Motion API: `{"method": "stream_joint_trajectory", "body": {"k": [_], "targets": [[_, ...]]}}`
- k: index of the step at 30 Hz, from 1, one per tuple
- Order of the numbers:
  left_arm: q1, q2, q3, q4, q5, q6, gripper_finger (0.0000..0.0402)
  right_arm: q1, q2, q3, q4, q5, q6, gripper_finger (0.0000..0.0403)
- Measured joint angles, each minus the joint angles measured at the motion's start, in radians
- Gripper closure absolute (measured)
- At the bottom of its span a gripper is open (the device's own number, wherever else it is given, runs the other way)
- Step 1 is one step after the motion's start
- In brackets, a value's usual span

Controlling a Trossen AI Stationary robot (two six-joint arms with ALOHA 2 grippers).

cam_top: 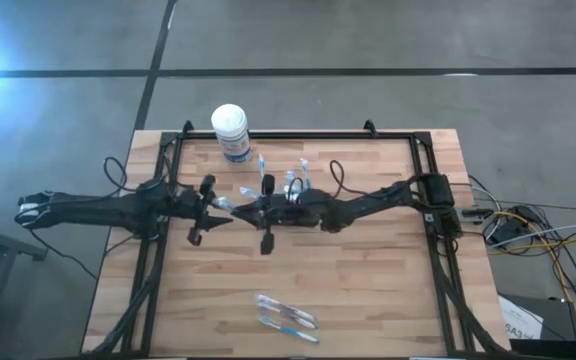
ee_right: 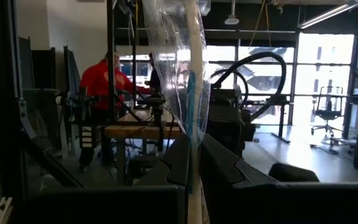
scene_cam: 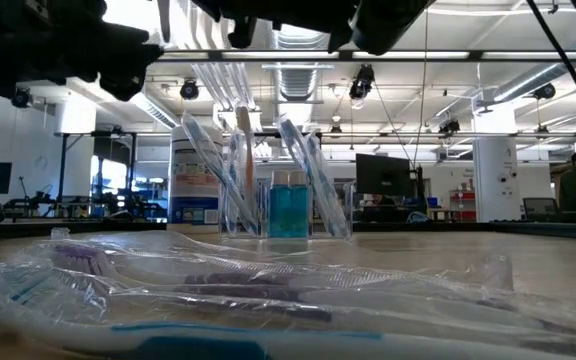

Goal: Pick & Place toothbrushing station
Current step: Put the blue toothbrush in the transparent organizer

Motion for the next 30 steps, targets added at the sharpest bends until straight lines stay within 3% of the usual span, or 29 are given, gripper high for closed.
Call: {"method": "stream_joint_trajectory", "body": {"k": [30], "targets": [[0.0, 0.108, 0.0, 0.22, -0.022, 0.018, 0.0254, -0.017, 0.022, 0.051, -0.008, 0.029, -0.015, 0.039]]}}
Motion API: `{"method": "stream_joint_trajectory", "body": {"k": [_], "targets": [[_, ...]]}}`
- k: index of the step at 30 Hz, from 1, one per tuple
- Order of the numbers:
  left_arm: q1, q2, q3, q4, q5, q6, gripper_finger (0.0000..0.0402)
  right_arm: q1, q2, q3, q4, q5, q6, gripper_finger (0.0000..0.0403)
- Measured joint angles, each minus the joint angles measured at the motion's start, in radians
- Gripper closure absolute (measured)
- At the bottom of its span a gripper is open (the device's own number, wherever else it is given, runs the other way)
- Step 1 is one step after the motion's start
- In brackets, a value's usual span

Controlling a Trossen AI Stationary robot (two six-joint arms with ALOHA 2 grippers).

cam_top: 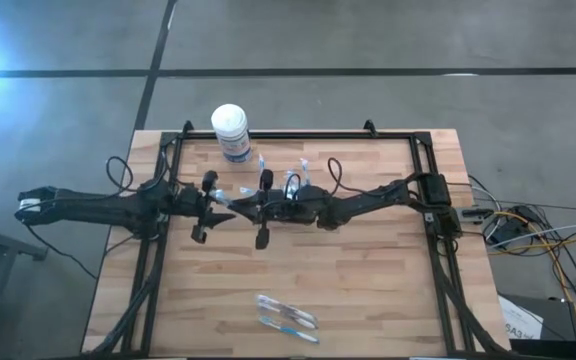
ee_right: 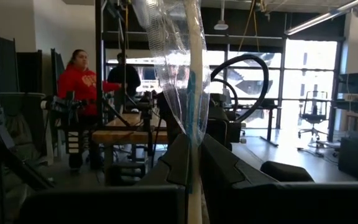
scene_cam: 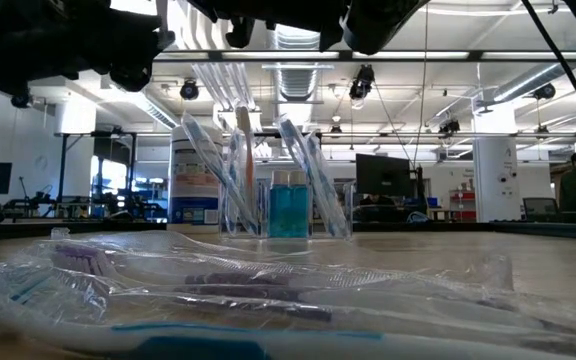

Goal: Pick & Place toothbrushing station
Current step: Put the blue toothbrush in the transparent organizer

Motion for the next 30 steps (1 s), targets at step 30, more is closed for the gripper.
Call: {"method": "stream_joint_trajectory", "body": {"k": [30], "targets": [[0.0, 0.079, 0.056, -0.019, 0.056, 0.037, 0.0375, 0.0, 0.0, -0.005, -0.017, 0.003, -0.006, 0.0373]]}}
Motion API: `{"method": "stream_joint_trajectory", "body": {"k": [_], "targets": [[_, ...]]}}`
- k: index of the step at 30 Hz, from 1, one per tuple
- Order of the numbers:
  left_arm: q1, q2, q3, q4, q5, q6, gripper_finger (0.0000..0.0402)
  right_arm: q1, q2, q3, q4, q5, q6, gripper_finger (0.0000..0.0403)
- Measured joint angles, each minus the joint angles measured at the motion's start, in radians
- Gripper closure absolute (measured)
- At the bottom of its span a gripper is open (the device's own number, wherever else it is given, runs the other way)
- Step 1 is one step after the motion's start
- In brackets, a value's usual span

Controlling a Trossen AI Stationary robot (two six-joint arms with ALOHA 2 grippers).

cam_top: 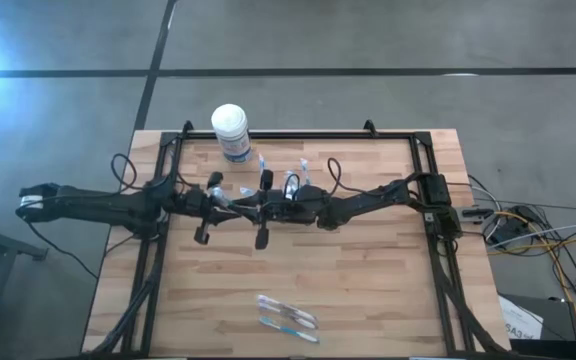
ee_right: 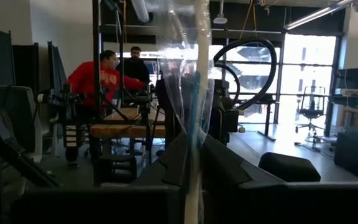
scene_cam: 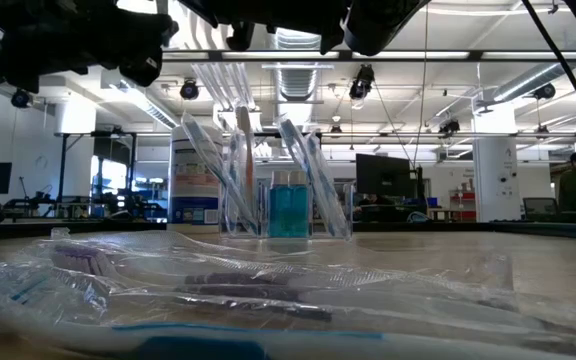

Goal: Pick & Place toothbrushing station
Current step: Put the blue toothbrush in the transparent organizer

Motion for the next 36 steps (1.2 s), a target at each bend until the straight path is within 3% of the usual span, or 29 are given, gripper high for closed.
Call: {"method": "stream_joint_trajectory", "body": {"k": [9, 15, 22, 32, 36], "targets": [[0.0, 0.001, 0.0, -0.037, -0.002, -0.001, 0.0376, 0.001, -0.036, 0.021, -0.028, -0.006, 0.054, 0.0275], [0.0, 0.001, 0.0, -0.052, -0.01, 0.0, 0.0376, 0.001, -0.048, 0.089, -0.18, -0.006, 0.055, 0.0255], [0.0, 0.001, -0.001, -0.057, -0.01, 0.002, 0.0376, 0.001, -0.051, 0.195, -0.405, -0.005, 0.044, 0.0282], [0.0, 0.001, -0.002, -0.075, -0.008, 0.01, 0.0376, 0.006, -0.051, 0.221, -0.476, -0.001, 0.021, 0.0382], [0.0, 0.0, -0.002, -0.078, -0.011, 0.01, 0.0365, 0.006, -0.055, 0.221, -0.494, -0.002, 0.03, 0.0385]]}}
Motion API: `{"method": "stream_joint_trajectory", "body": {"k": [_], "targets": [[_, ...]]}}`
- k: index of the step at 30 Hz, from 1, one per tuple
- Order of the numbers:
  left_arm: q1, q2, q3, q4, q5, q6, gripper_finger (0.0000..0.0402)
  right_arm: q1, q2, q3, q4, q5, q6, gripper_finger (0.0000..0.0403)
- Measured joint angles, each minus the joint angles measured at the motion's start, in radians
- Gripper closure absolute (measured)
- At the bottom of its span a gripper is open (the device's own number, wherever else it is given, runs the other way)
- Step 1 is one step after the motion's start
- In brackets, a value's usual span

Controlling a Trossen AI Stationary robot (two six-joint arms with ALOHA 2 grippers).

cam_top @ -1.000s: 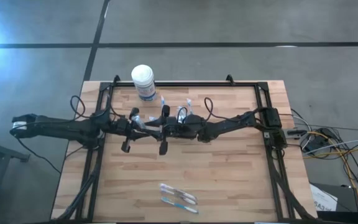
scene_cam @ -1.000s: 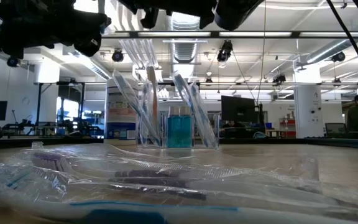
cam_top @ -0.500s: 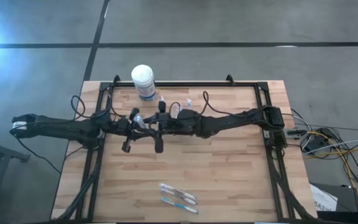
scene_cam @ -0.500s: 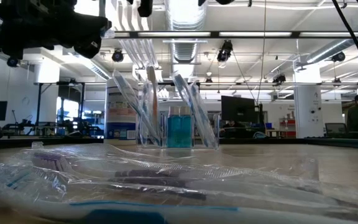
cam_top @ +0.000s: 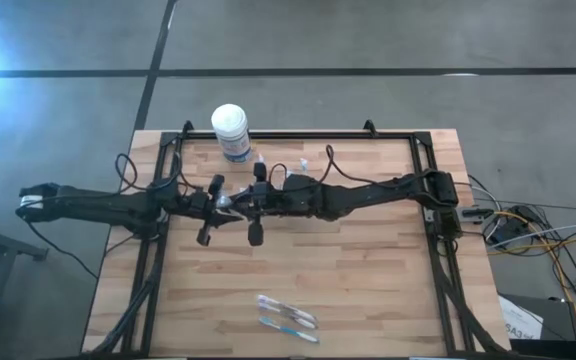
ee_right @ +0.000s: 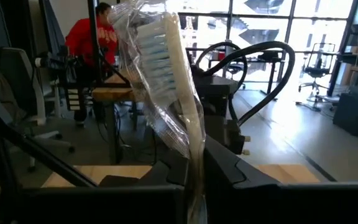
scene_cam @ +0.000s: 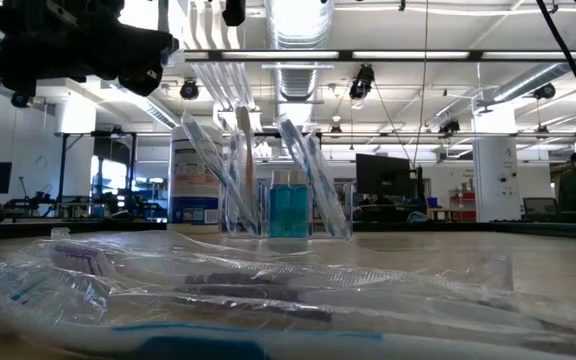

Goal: Pick & Place toothbrushing station
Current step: Put the blue toothbrush in the transparent organizer

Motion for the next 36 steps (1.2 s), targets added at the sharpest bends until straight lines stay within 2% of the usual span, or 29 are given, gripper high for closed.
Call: {"method": "stream_joint_trajectory", "body": {"k": [11, 14, 17, 20, 24, 28, 32, 36], "targets": [[0.001, -0.084, 0.0, -0.028, 0.011, -0.011, 0.02, 0.027, -0.092, -0.054, -0.078, -0.013, -0.068, 0.0388], [0.0, -0.135, 0.0, -0.093, 0.011, -0.011, 0.0174, 0.043, -0.147, -0.097, -0.101, -0.003, -0.09, 0.0389], [0.0, -0.198, 0.0, -0.182, 0.011, -0.011, 0.0168, 0.05, -0.22, -0.177, -0.093, 0.013, -0.11, 0.0389], [0.001, -0.271, 0.0, -0.278, 0.011, -0.009, 0.018, 0.044, -0.31, -0.295, -0.052, 0.052, -0.114, 0.0389], [0.001, -0.379, 0.0, -0.378, 0.011, -0.001, 0.0226, 0.022, -0.426, -0.487, 0.06, 0.064, -0.072, 0.0389], [0.0, -0.472, 0.0, -0.444, 0.02, -0.014, 0.0298, 0.019, -0.519, -0.669, 0.139, 0.141, -0.058, 0.0389], [0.0, -0.535, 0.002, -0.485, 0.055, -0.015, 0.0383, 0.018, -0.55, -0.821, 0.285, 0.217, -0.042, 0.0389], [0.0, -0.558, -0.002, -0.515, 0.053, -0.014, 0.0384, 0.018, -0.547, -0.94, 0.446, 0.34, -0.037, 0.0389]]}}
